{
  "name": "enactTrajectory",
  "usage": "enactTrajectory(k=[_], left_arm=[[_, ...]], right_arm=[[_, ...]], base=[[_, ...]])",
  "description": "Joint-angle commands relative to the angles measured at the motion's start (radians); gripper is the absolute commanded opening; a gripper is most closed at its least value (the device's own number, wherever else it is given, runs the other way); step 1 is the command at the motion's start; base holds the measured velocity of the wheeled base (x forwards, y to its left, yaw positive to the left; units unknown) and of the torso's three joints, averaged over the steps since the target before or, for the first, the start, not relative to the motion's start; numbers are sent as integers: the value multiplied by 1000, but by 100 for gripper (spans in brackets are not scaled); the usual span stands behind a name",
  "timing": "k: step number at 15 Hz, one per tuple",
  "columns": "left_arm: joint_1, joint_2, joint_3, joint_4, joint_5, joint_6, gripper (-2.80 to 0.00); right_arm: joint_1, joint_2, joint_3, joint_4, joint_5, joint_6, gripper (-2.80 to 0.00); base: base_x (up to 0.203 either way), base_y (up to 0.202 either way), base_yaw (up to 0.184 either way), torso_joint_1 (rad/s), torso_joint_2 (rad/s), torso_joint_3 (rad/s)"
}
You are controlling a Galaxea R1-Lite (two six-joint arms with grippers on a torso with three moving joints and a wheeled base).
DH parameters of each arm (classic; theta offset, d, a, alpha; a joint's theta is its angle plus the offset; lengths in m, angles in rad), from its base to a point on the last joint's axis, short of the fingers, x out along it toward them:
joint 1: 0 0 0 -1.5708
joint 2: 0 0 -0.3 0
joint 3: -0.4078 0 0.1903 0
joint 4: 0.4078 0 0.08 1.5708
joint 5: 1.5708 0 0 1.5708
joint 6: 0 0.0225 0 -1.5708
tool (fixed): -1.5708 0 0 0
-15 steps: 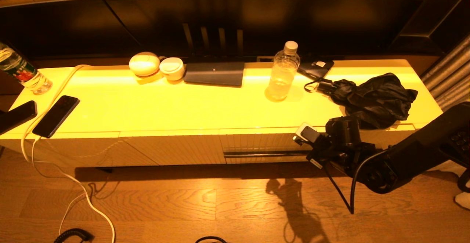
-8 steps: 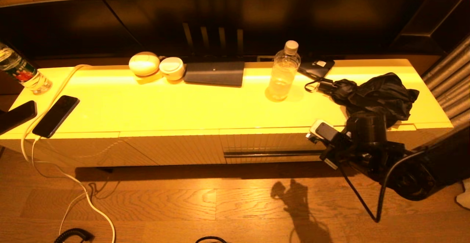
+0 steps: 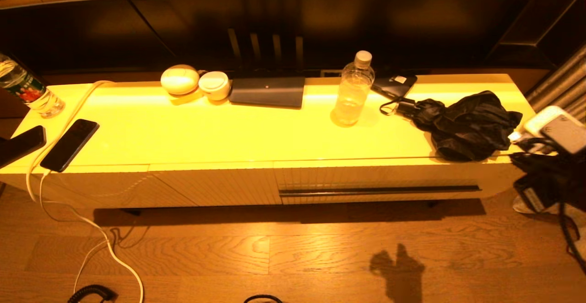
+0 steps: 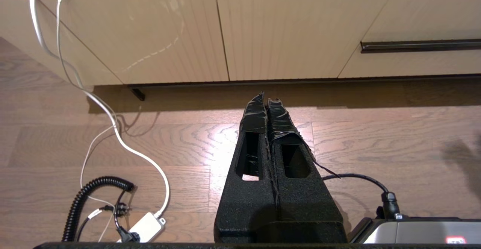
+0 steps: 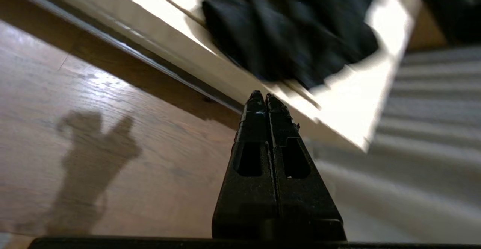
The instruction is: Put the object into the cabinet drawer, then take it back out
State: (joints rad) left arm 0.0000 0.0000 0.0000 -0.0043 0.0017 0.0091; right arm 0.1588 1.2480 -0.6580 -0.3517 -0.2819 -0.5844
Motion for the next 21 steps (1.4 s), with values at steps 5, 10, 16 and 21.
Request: enactTrajectory(k=[5, 10, 16, 21], left_arm=[[0, 0, 2, 0, 0, 0, -280], [0, 0, 2, 0, -1, 0, -280], [0, 0, 2, 0, 0, 0, -280], [0, 0, 2, 0, 0, 0, -280]], right_arm=[[-157, -863, 153, 376, 0, 334, -280], [-167, -1121, 311, 550, 38, 561, -280], [-156, -1250, 490, 574, 262, 576, -280], [-156, -1249, 659, 345, 273, 545, -280]], base=[[0, 0, 0, 0, 0, 0], [0, 0, 0, 0, 0, 0], [0, 0, 0, 0, 0, 0], [0, 0, 0, 0, 0, 0]])
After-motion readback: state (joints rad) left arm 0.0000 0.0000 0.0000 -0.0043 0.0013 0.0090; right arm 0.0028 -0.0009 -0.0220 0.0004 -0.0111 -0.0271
